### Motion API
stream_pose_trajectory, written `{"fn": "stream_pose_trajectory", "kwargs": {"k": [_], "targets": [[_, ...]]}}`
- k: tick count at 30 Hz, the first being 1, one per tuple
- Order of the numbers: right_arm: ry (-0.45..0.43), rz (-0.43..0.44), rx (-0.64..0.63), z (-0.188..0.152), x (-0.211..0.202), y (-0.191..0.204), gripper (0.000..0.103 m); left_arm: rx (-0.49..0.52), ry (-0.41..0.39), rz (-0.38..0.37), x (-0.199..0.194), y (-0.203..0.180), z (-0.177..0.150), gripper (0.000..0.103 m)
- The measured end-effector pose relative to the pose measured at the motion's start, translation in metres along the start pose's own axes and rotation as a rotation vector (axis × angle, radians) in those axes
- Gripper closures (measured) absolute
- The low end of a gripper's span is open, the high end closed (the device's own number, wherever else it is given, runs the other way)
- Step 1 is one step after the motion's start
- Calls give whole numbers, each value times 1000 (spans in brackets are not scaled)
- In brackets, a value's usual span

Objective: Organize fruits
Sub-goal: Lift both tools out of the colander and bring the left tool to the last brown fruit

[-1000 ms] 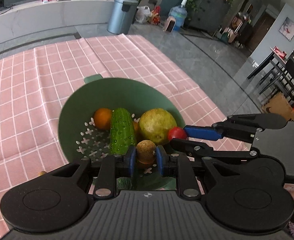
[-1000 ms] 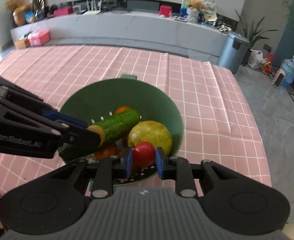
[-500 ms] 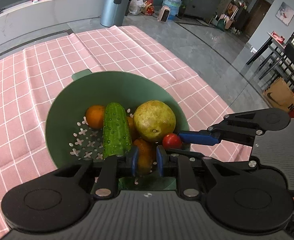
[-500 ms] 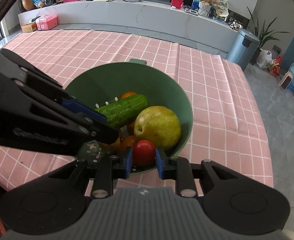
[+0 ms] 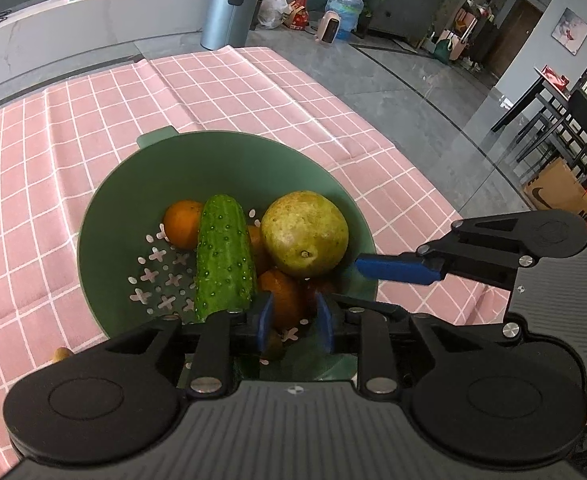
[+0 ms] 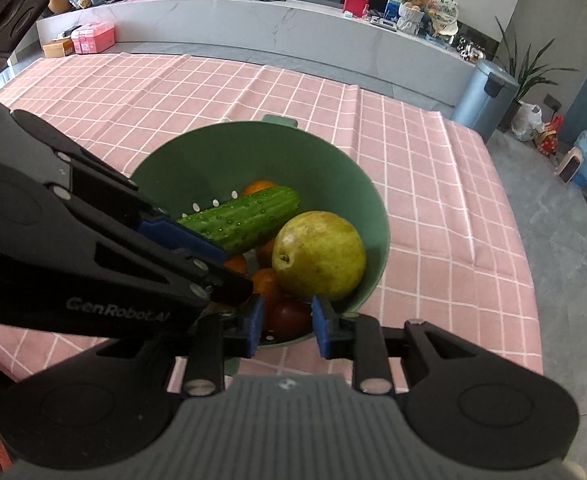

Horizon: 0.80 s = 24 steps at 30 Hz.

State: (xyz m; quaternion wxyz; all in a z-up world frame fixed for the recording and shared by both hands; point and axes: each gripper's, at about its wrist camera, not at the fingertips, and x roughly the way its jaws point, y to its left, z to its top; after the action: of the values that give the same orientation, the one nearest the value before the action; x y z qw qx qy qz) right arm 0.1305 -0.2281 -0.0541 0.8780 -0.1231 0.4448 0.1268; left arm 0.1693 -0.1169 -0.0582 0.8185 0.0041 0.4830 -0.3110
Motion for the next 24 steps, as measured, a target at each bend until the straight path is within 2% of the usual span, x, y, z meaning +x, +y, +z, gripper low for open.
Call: {"fn": "stream_pose_trajectory", "kwargs": {"k": [5, 9, 14, 24], "targets": [[-16, -55, -21, -1, -9, 3, 61, -7, -23, -6, -12, -2, -4, 60], [-30, -90, -8, -2, -17, 2, 47, 1, -68, 20, -27, -8, -7, 39], [-64, -101, 9, -4, -30, 7, 46, -14, -116, 24, -47, -7, -12, 39], [-198, -51, 109, -15, -56, 42, 46, 18, -226, 111, -98, 6, -34, 39]]}}
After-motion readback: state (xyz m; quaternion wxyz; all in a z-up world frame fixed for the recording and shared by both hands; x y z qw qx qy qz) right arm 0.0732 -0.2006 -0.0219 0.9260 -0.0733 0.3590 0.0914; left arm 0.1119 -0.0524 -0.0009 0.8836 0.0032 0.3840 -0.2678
